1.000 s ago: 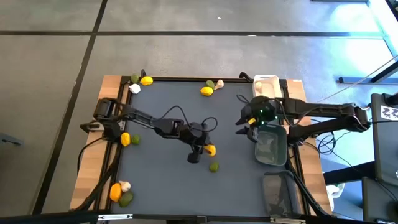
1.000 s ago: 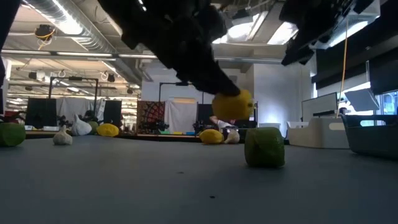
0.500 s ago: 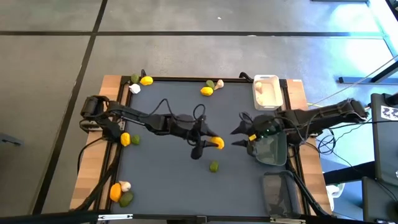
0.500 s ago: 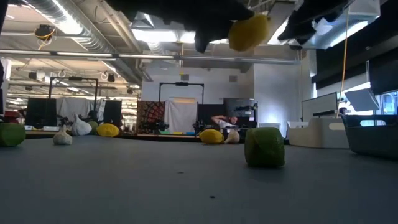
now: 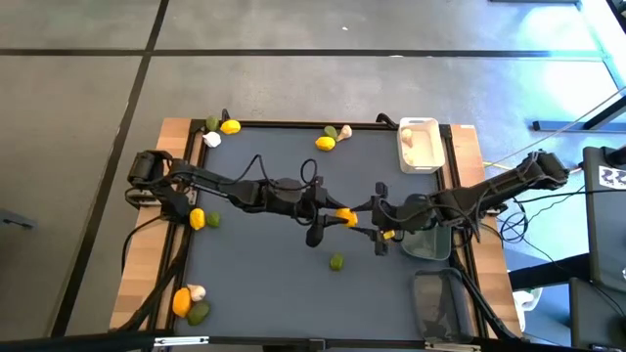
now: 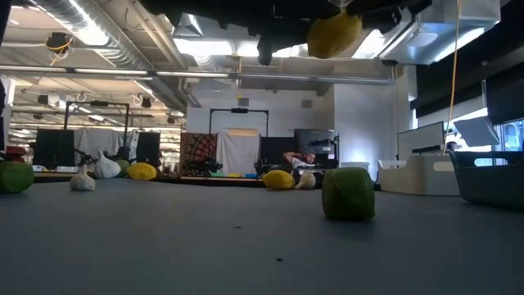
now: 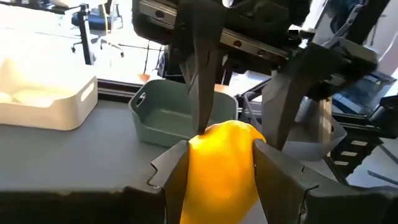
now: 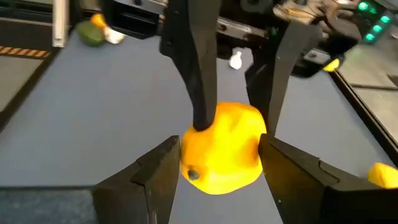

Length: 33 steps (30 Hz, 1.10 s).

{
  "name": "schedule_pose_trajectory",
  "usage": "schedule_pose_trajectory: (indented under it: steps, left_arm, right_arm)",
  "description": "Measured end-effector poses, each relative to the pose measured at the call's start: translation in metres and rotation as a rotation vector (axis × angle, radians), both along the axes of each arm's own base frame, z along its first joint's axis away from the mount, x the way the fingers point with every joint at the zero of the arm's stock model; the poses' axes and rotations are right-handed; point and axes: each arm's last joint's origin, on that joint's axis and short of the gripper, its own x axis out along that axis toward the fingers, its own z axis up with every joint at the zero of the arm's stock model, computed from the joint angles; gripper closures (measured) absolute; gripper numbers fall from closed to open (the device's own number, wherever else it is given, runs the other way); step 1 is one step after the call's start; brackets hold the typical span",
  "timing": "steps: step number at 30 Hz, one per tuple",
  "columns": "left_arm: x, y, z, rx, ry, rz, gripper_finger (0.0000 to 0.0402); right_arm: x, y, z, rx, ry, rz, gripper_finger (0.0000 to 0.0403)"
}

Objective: Sort produce into baskets
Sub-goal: Put the yellow lemon into the gray bin

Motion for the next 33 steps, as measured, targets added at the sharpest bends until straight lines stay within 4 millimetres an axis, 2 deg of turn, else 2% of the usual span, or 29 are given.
schedule_pose_trajectory:
  steps: [6,13,17,27,33]
  left_arm:
    - [0.0,0.0,-0.001,0.002,0.003,0.009,0.0245]
    - [0.0,0.0,0.0,-0.001,-0.005,0.013,0.0245]
    - [0.0,0.0,0.0,-0.001,-0.006,0.012,0.0245]
    - [0.0,-0.006,0.005,0.003,-0.04,0.001,0.0245]
    - [0.0,-0.007,0.005,0.005,-0.04,-0.016,0.0245]
  right_arm:
    - [0.006,0.002,-0.005,0.018,-0.007,-0.027,0.0177]
    - [0.007,0.002,-0.005,0.045,-0.013,-0.043,0.0114]
    - [0.007,0.002,-0.005,0.066,-0.015,-0.054,0.0095]
    - [0.005,0.0,-0.01,0.09,0.021,-0.12,0.0109]
    - [0.013,0.003,-0.003,0.087,-0.069,-0.067,0.0114]
